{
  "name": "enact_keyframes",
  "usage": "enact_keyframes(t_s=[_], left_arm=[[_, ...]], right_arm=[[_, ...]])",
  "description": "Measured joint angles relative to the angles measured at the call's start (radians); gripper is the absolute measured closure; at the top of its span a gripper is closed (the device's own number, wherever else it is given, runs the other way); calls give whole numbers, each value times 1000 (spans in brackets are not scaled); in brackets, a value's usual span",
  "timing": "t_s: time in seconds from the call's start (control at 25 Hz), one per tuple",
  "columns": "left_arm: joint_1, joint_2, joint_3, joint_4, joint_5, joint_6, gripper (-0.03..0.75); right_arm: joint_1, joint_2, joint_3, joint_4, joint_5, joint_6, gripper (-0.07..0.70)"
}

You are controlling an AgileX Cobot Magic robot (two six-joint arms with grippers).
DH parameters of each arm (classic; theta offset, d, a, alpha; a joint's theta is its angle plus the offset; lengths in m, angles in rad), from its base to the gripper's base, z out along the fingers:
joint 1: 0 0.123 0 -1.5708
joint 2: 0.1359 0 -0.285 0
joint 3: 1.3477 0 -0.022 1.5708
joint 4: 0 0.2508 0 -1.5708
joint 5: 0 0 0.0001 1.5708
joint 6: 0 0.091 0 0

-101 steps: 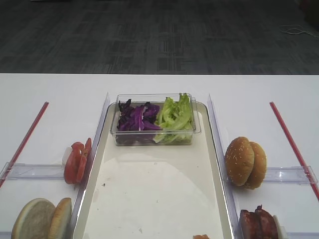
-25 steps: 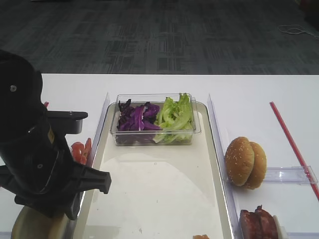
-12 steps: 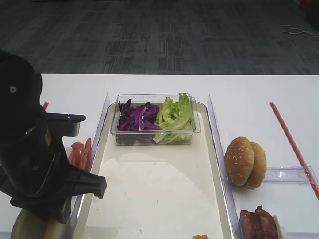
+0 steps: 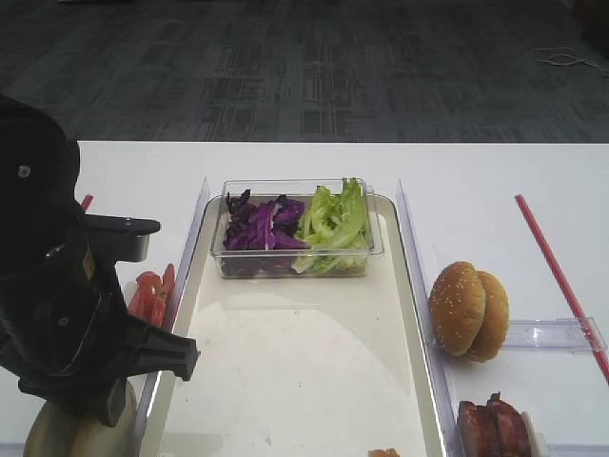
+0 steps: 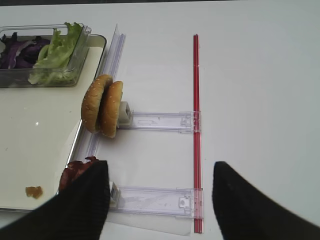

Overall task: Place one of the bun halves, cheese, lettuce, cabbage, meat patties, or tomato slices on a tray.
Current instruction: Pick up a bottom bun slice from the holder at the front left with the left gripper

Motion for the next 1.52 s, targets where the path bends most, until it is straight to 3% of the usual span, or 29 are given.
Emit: enact_keyframes(t_s=[0.28,1.16,1.52], left_arm=[[0,0,-10,0,7,0,567],[0,2,-201,-5,138,6,568],[0,2,-238,-13,128,26,568]], right_arm=[[0,0,0,0,0,0,178],[0,0,0,0,0,0,178],[0,0,0,0,0,0,178]])
